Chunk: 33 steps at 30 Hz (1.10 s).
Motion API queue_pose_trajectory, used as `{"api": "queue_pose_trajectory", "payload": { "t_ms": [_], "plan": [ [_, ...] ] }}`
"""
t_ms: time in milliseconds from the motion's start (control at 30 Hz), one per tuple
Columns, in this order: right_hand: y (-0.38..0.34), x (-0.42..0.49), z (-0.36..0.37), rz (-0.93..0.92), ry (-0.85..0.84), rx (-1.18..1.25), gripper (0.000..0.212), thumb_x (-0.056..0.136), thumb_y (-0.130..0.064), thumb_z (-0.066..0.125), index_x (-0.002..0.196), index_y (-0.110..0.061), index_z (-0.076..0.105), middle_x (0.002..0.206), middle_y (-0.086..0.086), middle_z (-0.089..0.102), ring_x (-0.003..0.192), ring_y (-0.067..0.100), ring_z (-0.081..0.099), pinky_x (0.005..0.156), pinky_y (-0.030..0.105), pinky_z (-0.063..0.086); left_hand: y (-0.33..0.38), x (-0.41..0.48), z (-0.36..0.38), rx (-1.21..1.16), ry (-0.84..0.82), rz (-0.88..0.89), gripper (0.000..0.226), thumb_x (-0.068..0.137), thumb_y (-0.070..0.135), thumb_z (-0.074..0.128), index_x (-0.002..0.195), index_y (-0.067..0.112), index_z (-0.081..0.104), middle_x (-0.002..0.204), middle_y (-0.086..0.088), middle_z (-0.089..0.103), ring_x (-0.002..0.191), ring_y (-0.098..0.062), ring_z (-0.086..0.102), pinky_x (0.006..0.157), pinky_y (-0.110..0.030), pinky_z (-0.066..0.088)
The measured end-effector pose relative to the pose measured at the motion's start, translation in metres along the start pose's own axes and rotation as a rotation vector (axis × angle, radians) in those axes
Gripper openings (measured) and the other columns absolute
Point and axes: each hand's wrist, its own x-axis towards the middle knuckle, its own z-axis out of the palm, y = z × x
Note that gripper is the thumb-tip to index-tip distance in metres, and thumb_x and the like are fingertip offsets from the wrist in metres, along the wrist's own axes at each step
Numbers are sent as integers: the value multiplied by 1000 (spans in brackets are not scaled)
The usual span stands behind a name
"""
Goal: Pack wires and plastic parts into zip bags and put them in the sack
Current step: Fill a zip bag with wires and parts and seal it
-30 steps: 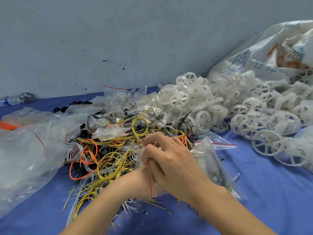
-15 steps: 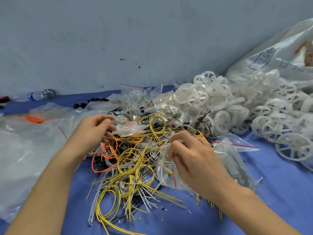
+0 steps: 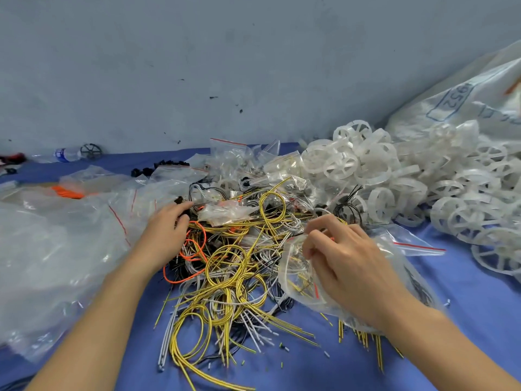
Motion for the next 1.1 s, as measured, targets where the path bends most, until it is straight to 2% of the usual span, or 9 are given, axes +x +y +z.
{"api": "queue_pose_trajectory", "payload": {
  "t_ms": [100,167,233,433,667,800,933,1067,1100],
  "plan": [
    [-10,-3,-1,-16,-25,11,18,94,-22,43,86,-19,59,108,-2,57,78,20,58,75,41,46,-3,5,6,32,1,0,38,102,15,41,137,16,55,132,-14,58,120,-35,52,100,-43,40],
    [-20,-3,0,-39,-52,14,20,95,-23,42,86,-19,60,108,-1,59,78,19,57,75,39,45,-6,8,8,19,11,-19,36,102,17,41,134,19,58,103,-15,67,86,-35,62,73,-40,49],
    [-28,-5,4,-65,-109,7,17,95,-21,45,88,-21,61,110,-1,59,81,18,57,76,35,42,-10,12,11,17,24,-23,34,101,17,42,130,20,60,73,-4,59,55,-24,54,51,-30,37],
    [-45,-16,22,-172,-287,-8,7,92,-18,56,97,-20,60,113,1,56,84,20,53,81,36,41,-14,13,15,54,55,-18,29,101,18,44,123,22,62,57,1,54,43,-22,49,46,-25,33],
    [-45,-20,26,-195,-321,25,9,92,-17,57,100,-19,60,117,3,54,84,20,51,79,35,38,-22,17,16,74,61,-4,26,99,21,45,116,29,63,54,0,58,42,-26,54,48,-28,43],
    [-31,-14,21,-110,-256,84,9,91,-14,54,94,-18,61,112,1,56,85,21,56,79,35,39,-24,17,15,80,60,-1,23,99,20,48,113,30,63,75,8,61,57,-26,61,58,-37,54],
    [-14,-7,14,33,-121,206,17,88,-15,44,87,-18,60,109,-1,58,83,19,57,75,38,41,-23,18,13,64,44,-11,23,97,16,51,114,26,64,78,8,59,65,-24,61,64,-38,51],
    [5,-2,9,133,-49,226,14,87,-14,47,85,-17,60,106,-3,57,78,15,52,73,37,43,-18,17,11,81,21,25,23,97,14,51,114,18,66,106,-11,68,93,-31,62,78,-39,46],
    [10,-2,7,147,-54,218,13,88,-12,49,85,-16,60,106,-2,57,79,15,52,73,35,42,-17,16,10,89,16,29,23,97,15,51,115,18,65,109,-12,67,91,-30,62,76,-38,45]
  ]
}}
